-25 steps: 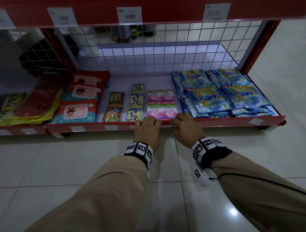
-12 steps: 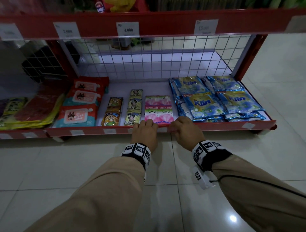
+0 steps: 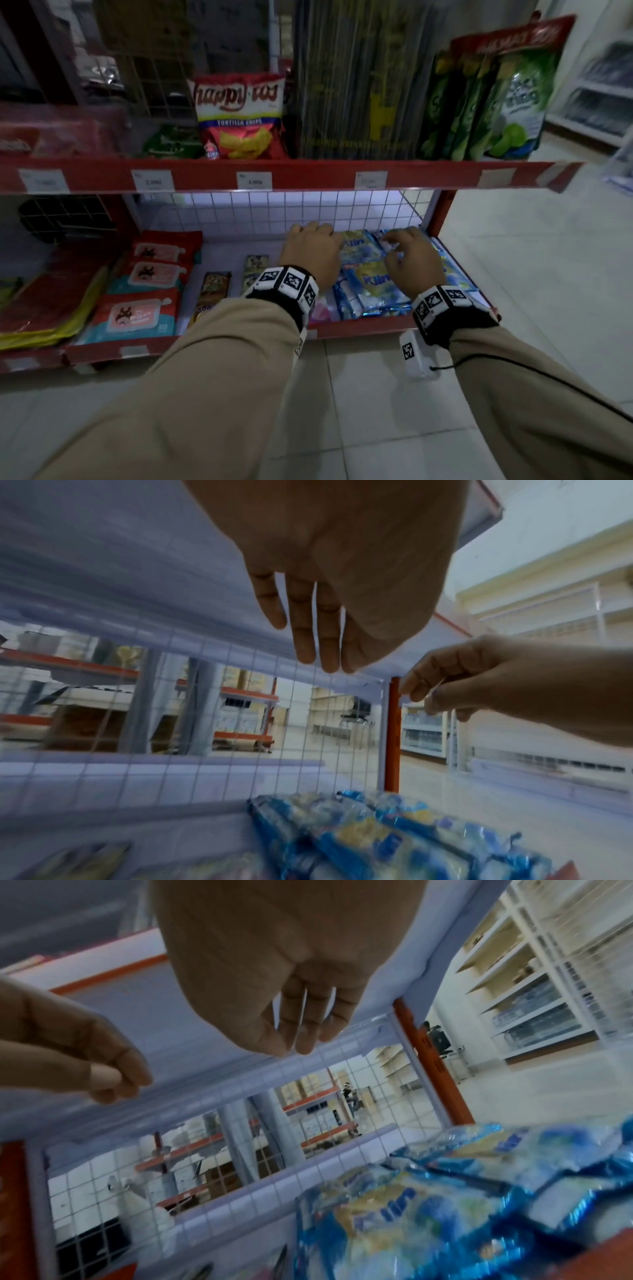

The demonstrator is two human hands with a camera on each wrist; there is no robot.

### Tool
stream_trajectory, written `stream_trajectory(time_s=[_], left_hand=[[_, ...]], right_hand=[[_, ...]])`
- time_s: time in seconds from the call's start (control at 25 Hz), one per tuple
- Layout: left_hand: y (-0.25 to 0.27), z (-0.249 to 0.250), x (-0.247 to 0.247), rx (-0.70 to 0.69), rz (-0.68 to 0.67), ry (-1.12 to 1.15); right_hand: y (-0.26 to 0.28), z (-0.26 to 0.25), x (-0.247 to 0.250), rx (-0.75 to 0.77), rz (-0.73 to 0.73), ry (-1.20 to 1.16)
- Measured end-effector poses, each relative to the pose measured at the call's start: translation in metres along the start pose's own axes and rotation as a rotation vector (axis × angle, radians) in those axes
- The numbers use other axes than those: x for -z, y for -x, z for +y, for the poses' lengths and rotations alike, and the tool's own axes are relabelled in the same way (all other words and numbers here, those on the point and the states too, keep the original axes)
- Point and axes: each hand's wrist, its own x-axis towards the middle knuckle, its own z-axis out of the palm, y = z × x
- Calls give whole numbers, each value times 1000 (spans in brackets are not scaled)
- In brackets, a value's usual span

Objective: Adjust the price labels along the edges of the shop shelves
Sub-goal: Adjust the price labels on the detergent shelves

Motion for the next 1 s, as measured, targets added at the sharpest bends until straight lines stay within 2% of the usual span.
stream_trajectory(time_s=[0.2, 0.36, 0.48, 0.64, 0.8, 1.0], left_hand=[[-35, 19, 53, -114, 109, 137], [-46, 47, 64, -184, 137, 184], [-62, 74, 67, -204, 195, 186], [-85, 111, 61, -163, 309, 158], [-112, 150, 47, -87, 358, 64], [-130, 183, 35, 121, 423, 18]], right_hand=[[-24, -3, 62, 48, 170, 111], [-25, 14, 95, -9, 320, 125], [-21, 35, 109, -58, 376, 101], [-29, 71, 127, -3, 387, 145], [-45, 109, 144, 123, 387, 186], [-58, 138, 146, 279, 353, 238]])
